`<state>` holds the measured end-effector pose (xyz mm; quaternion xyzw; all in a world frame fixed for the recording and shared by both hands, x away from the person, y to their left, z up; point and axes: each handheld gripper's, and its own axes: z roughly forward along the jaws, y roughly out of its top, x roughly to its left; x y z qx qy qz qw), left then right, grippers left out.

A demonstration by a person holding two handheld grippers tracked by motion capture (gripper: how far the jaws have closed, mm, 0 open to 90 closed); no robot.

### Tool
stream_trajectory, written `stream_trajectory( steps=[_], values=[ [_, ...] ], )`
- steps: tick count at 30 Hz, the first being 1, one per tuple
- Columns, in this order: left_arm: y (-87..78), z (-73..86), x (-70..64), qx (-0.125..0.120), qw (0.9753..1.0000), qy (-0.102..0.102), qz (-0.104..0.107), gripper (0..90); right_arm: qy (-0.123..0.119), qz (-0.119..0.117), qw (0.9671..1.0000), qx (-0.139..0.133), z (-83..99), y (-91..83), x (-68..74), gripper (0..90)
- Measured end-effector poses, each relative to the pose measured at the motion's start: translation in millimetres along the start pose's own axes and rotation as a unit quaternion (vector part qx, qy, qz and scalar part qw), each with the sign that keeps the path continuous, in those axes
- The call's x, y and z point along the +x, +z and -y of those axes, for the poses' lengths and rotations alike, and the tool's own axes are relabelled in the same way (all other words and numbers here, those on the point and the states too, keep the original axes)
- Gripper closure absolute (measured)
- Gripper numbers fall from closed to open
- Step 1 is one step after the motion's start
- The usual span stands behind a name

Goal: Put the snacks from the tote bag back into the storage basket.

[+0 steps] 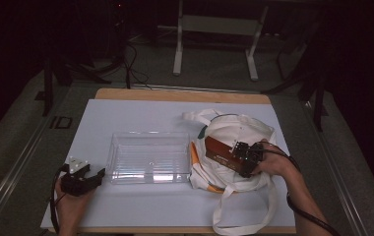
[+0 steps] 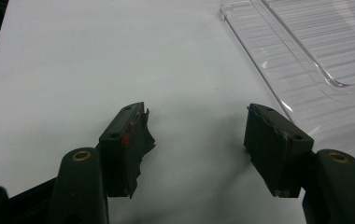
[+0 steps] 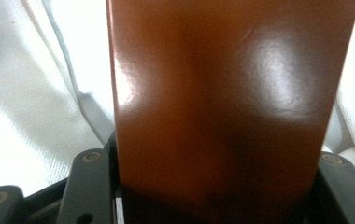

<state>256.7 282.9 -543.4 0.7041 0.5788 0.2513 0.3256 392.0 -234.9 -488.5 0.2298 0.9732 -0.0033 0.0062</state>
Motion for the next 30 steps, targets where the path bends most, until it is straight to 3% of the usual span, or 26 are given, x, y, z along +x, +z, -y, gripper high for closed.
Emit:
stream_trajectory(
  steps=[18, 30],
  values=[
    [-0.1, 0.0, 0.2, 0.0, 1.0, 0.0, 0.001, 39.2, -0.02, -0.016, 0.9994, -0.023, 9.5, -13.8, -1.5, 43.0],
    [0.0, 0.0, 0.0, 0.0, 1.0, 0.0, 0.0, 39.2, -0.027, -0.01, 0.9986, -0.045, 19.7, -28.5, -2.3, 43.0]
  ],
)
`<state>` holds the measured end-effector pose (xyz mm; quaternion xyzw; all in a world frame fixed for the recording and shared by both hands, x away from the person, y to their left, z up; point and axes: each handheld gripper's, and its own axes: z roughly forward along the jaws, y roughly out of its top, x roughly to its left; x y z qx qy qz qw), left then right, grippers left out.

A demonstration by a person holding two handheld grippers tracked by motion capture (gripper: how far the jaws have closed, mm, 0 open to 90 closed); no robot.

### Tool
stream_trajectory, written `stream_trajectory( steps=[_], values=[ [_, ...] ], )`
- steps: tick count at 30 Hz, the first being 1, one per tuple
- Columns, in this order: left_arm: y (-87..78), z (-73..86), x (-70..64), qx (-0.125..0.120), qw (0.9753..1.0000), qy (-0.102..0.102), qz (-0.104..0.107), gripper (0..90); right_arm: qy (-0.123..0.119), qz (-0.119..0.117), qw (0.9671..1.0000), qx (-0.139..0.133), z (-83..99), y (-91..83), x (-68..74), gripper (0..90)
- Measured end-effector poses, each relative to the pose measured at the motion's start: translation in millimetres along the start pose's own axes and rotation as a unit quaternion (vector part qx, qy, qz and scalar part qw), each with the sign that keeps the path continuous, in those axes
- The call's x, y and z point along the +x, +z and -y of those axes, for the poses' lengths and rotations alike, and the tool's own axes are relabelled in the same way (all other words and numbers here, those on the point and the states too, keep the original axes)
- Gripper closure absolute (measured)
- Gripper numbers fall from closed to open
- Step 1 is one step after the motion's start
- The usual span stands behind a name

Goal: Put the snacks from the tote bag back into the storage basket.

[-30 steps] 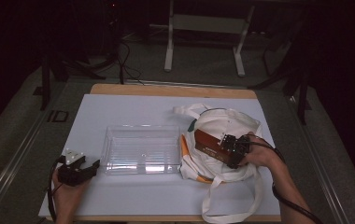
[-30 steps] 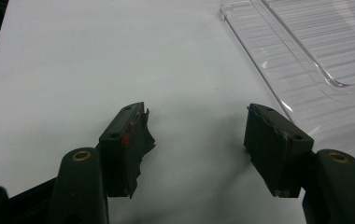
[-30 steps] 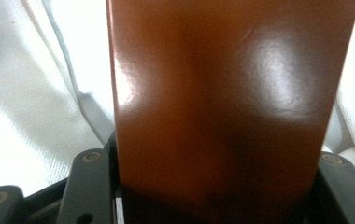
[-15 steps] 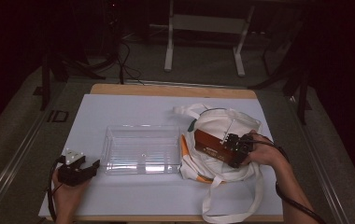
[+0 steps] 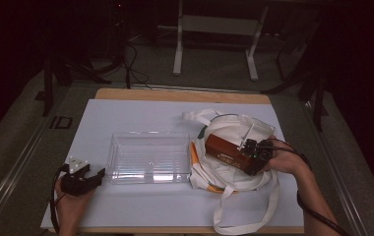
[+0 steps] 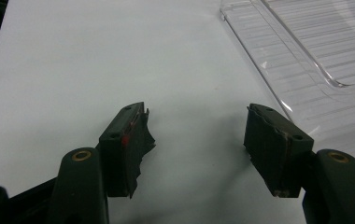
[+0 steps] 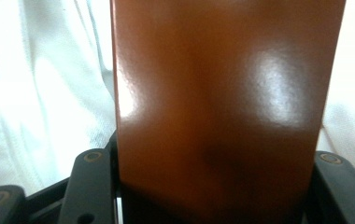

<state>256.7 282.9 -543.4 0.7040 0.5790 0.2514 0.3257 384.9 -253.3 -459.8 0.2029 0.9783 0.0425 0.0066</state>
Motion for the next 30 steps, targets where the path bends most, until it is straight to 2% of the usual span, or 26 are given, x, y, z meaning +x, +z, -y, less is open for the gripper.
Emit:
stream_trajectory(
  steps=[6, 21, 30],
  values=[
    [0.0, 0.0, 0.1, 0.0, 1.0, 0.0, 0.0, 39.2, 0.0, 0.006, 1.0, -0.007, 2.9, -9.0, -0.1, 43.0],
    [-0.1, 0.0, 0.1, 0.0, 1.0, -0.001, -0.001, 39.2, -0.021, 0.018, 0.9991, -0.033, 4.9, -35.9, 3.7, 43.0],
    [-0.7, 0.4, 1.0, -0.004, 1.0, -0.004, 0.0, 39.2, -0.031, 0.016, 0.9988, -0.033, 4.9, -47.8, 6.9, 43.0]
  ],
)
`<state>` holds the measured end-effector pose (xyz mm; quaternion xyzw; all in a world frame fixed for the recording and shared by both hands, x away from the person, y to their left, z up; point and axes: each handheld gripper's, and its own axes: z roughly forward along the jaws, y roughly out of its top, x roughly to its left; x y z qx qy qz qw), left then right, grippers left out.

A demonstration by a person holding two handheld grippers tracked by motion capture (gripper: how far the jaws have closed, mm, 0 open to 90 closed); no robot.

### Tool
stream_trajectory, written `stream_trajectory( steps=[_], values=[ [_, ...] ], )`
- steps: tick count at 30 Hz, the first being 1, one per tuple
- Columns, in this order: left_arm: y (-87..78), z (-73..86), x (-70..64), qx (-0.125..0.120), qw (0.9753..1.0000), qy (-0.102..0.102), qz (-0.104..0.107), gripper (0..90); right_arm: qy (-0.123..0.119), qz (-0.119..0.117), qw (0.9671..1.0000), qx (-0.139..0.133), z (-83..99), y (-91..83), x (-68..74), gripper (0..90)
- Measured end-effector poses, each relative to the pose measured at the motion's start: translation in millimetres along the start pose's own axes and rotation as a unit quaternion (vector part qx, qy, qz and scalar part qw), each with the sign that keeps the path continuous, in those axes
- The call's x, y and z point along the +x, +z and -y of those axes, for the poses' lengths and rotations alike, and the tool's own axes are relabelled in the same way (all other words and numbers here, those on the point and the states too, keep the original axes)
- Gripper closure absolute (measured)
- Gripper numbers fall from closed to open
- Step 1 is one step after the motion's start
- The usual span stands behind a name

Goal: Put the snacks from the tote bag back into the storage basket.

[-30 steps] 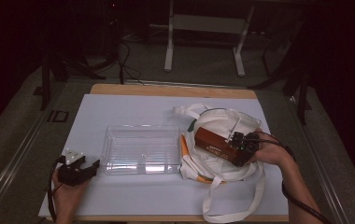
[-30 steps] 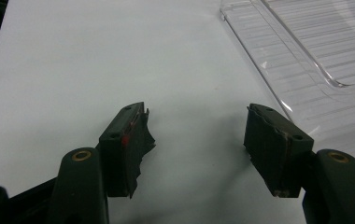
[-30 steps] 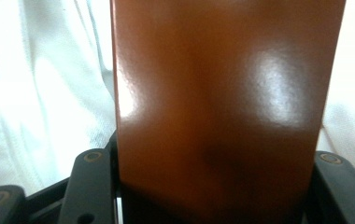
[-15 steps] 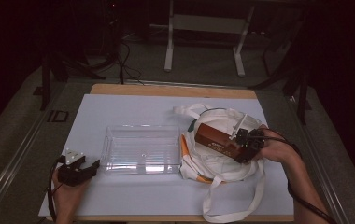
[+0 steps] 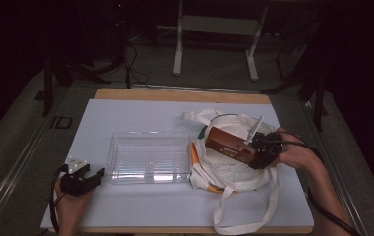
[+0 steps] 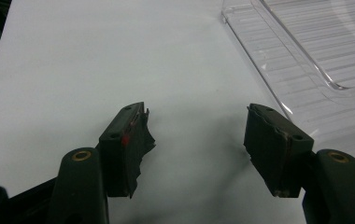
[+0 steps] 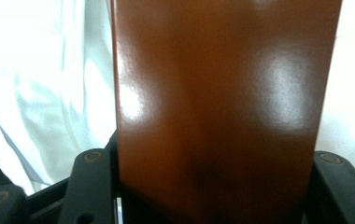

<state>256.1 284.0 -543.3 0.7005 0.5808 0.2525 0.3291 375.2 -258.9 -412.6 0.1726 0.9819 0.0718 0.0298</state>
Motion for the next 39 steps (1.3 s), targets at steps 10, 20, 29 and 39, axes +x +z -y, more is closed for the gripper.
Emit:
stream_trajectory(
  steps=[10, 20, 29, 39],
  values=[
    [0.0, 0.0, 0.3, 0.0, 1.0, -0.002, 0.0, 39.1, -0.013, 0.01, 0.9999, -0.002, -1.3, -16.0, 2.1, 43.0],
    [-0.2, 0.1, 0.3, -0.001, 1.0, -0.003, 0.0, 39.1, -0.021, 0.009, 0.9997, -0.004, -7.0, -26.6, 4.0, 43.1],
    [-0.2, 0.1, 0.3, -0.001, 1.0, -0.003, 0.0, 39.0, -0.033, 0.007, 0.9994, -0.013, -15.1, -29.8, 6.9, 43.0],
    [-0.2, 0.1, 0.4, -0.001, 1.0, -0.004, 0.0, 39.0, -0.046, 0.006, 0.9988, -0.017, -29.4, -31.4, 11.8, 43.0]
  ],
)
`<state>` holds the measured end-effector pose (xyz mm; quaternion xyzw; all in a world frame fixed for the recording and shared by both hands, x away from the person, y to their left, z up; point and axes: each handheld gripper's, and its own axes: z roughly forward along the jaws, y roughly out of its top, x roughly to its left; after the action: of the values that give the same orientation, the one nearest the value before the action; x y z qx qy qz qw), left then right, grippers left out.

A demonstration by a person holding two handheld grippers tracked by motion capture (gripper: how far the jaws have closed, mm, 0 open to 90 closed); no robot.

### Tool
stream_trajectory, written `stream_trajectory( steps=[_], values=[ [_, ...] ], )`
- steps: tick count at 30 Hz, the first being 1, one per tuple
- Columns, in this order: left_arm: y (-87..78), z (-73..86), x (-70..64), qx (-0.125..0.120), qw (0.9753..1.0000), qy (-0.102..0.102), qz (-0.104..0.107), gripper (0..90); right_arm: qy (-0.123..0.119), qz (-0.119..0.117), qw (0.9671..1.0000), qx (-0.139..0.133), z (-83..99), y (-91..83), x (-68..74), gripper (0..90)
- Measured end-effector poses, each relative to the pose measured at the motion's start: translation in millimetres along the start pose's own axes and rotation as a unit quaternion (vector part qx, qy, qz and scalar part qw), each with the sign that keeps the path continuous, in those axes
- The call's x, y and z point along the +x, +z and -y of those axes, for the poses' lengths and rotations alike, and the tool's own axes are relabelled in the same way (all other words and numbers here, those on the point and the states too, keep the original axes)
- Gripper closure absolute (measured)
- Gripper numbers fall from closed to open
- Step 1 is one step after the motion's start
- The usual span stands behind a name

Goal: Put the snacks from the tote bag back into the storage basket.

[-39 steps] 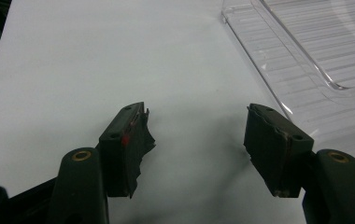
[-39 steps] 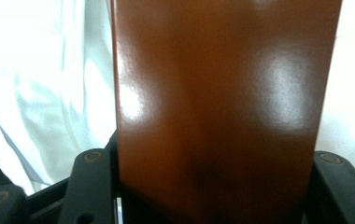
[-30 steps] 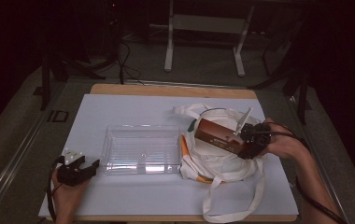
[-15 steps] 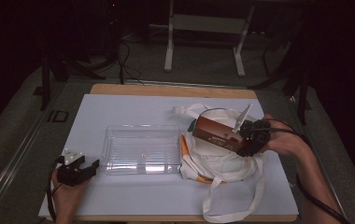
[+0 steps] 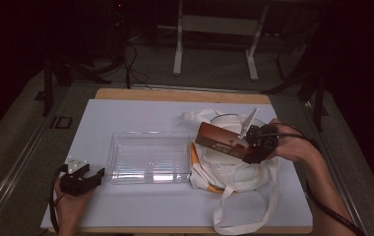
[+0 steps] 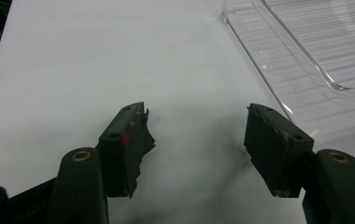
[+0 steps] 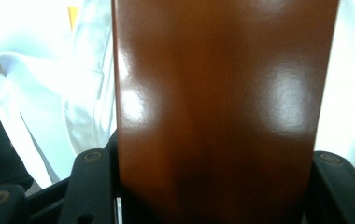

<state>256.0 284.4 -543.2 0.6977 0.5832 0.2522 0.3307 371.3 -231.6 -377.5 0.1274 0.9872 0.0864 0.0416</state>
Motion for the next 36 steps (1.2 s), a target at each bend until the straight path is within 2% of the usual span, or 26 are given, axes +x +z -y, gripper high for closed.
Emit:
stream_trajectory(
  steps=[18, 36],
  values=[
    [0.0, -0.1, 0.3, 0.001, 1.0, -0.001, 0.001, 39.0, -0.028, -0.004, 0.9996, -0.009, -28.3, -1.1, 5.2, 43.0],
    [0.0, 0.0, 0.4, 0.0, 1.0, -0.001, 0.002, 39.1, -0.045, -0.008, 0.9989, -0.013, -49.3, 1.0, 10.8, 43.0]
  ],
)
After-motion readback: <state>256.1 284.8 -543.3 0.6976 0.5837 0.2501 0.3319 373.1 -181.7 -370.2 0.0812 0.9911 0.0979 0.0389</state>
